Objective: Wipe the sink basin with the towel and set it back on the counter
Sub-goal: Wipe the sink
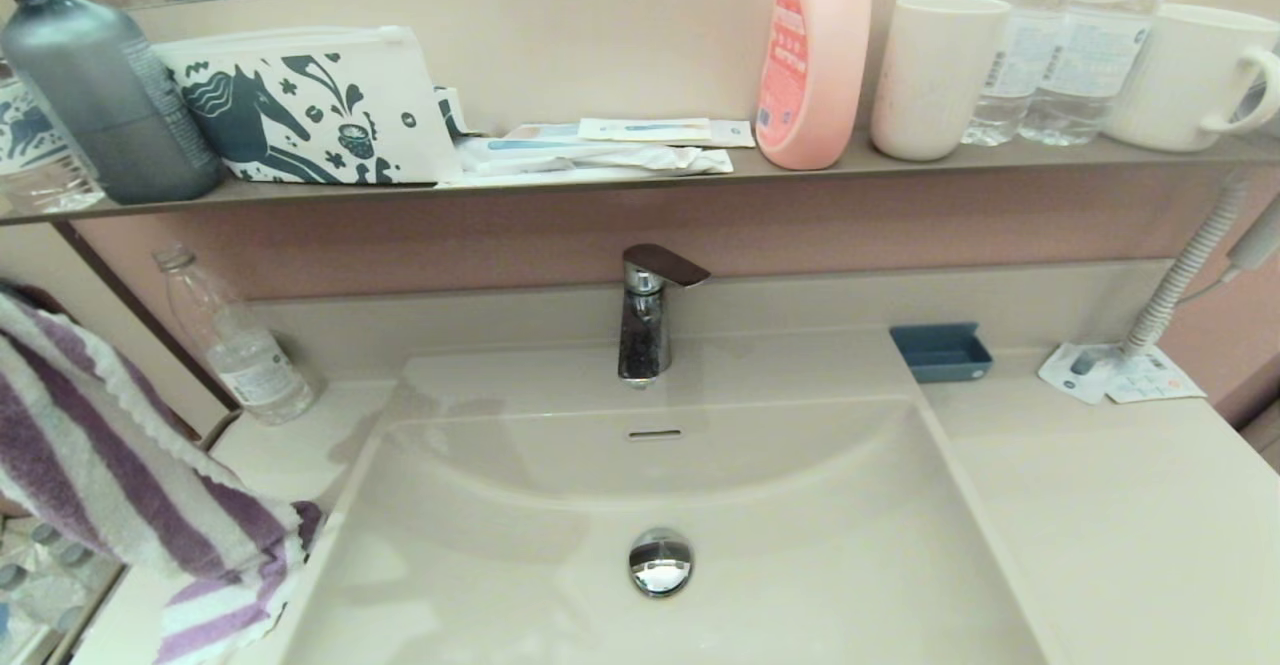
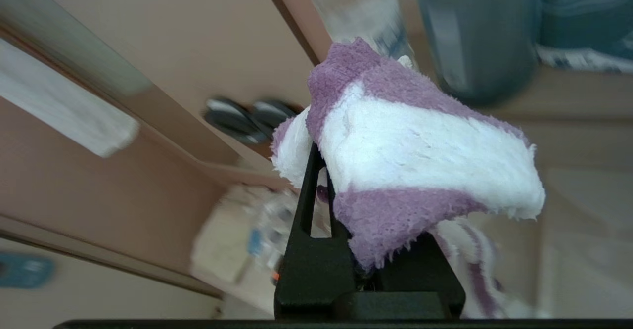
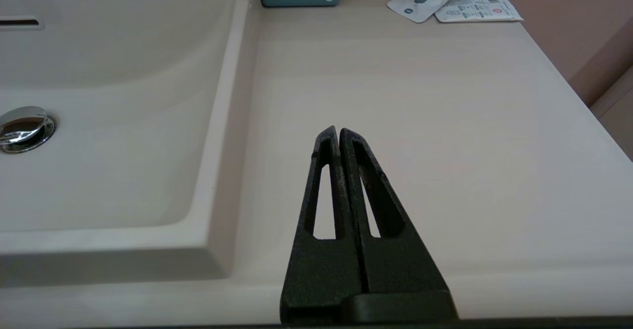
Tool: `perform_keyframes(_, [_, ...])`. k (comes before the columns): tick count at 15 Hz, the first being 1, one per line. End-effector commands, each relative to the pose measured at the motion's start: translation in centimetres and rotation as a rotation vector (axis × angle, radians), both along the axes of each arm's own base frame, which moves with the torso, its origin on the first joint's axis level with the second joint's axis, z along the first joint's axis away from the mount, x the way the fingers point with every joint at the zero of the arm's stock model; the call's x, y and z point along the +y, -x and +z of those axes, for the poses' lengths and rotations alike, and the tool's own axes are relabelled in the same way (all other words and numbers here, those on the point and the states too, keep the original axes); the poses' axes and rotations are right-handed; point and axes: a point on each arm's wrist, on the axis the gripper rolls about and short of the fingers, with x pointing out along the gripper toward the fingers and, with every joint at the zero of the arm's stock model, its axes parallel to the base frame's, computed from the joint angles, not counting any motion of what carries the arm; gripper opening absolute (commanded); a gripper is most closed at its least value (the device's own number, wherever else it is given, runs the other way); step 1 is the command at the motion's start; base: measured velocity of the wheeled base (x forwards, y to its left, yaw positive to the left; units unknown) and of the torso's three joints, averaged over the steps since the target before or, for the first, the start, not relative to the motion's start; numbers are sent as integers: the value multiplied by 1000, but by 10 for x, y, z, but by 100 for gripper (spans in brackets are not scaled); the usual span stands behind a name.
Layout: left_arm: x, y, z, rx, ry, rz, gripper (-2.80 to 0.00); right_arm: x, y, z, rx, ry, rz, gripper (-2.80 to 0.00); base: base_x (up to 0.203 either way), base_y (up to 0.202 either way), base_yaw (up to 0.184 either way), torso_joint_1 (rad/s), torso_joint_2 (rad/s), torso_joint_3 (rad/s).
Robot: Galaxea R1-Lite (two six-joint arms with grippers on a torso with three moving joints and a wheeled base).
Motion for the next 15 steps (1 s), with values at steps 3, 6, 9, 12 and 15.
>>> perform_keyframes(3, [0, 7, -71, 138, 142, -54, -280, 0, 0, 0, 0, 1, 1, -280, 0, 0, 0, 0, 0, 0])
perform_keyframes(6, [1, 2, -106, 195, 323, -196, -280, 0, 0, 0, 0, 1, 1, -280, 0, 0, 0, 0, 0, 0])
perform_keyframes(9, [6, -3, -135, 287, 442, -284, -280, 0, 0, 0, 0, 1, 1, -280, 0, 0, 0, 0, 0, 0])
perform_keyframes(12, [15, -22, -169, 426, 526, -283, -280, 0, 0, 0, 0, 1, 1, -280, 0, 0, 0, 0, 0, 0])
perform_keyframes(15, [34, -40, -195, 467, 589, -329, -280, 0, 0, 0, 0, 1, 1, -280, 0, 0, 0, 0, 0, 0])
